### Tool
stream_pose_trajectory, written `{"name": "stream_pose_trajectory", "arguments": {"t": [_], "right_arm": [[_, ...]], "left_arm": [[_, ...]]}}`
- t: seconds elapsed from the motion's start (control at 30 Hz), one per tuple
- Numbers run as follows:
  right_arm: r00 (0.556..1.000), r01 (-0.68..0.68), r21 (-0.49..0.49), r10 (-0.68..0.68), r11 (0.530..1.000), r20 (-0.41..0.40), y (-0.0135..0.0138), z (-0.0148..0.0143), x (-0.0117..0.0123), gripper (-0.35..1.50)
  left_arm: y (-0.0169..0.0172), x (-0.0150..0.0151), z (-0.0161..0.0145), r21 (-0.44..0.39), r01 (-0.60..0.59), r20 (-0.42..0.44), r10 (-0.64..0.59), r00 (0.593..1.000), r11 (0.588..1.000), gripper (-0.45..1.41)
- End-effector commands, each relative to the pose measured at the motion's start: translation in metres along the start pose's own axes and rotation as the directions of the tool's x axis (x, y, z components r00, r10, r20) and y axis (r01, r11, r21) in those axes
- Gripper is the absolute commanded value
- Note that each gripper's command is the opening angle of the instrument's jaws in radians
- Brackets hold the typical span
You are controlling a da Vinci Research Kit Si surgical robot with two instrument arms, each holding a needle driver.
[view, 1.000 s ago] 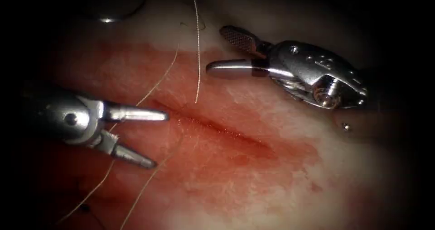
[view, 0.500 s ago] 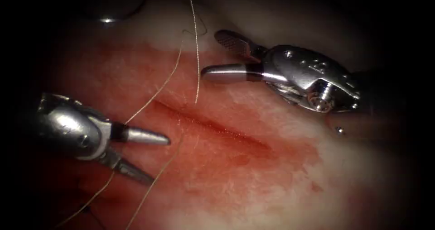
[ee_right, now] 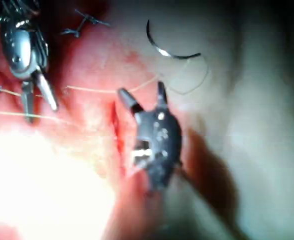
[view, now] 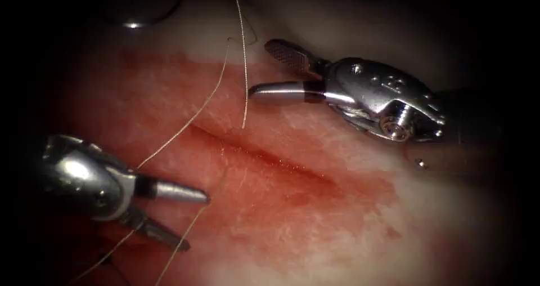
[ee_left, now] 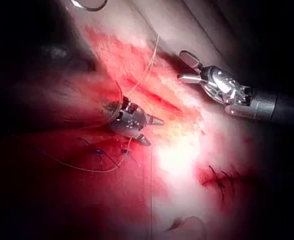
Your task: Wound Closure
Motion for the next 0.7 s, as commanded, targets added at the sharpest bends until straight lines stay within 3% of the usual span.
{"name": "stream_pose_trajectory", "arguments": {"t": [0.03, 0.3, 0.5, 0.6, 0.63, 0.67, 0.7], "right_arm": [[1.0, 0.001, 0.002, -0.001, 1.0, -0.003, 0.0, 0.0008, -0.0004, 1.33], [1.0, 0.003, 0.002, -0.003, 1.0, -0.003, 0.0, 0.0008, -0.0006, 1.33], [1.0, 0.003, 0.002, -0.003, 1.0, -0.003, 0.0, 0.0008, -0.0006, 1.33], [1.0, 0.003, 0.002, -0.003, 1.0, -0.003, 0.0, 0.0008, -0.0006, 1.33], [1.0, 0.003, 0.002, -0.003, 1.0, -0.003, 0.0, 0.0008, -0.0006, 1.33], [1.0, 0.003, 0.002, -0.003, 1.0, -0.003, 0.0, 0.0008, -0.0006, 1.33], [1.0, 0.003, 0.002, -0.003, 1.0, -0.003, 0.0, 0.0008, -0.0006, 1.33]], "left_arm": [[0.0005, 0.0001, 0.0007, -0.004, -0.011, -0.003, 0.011, 1.0, 1.0, 0.54], [0.0023, 0.0023, -0.0003, -0.007, -0.079, -0.053, 0.079, 0.995, 0.997, 0.54], [0.0032, 0.0027, -0.0011, -0.01, -0.114, -0.071, 0.113, 0.991, 0.993, 0.37], [0.0035, 0.0032, -0.0009, -0.005, -0.114, -0.075, 0.113, 0.991, 0.994, 0.15], [0.0036, 0.0034, -0.0009, -0.012, -0.115, -0.084, 0.114, 0.99, 0.993, -0.16], [0.0036, 0.0035, -0.0009, -0.015, -0.116, -0.088, 0.114, 0.989, 0.993, -0.34], [0.0036, 0.0035, -0.0008, -0.016, -0.117, -0.091, 0.115, 0.989, 0.993, -0.35]]}}
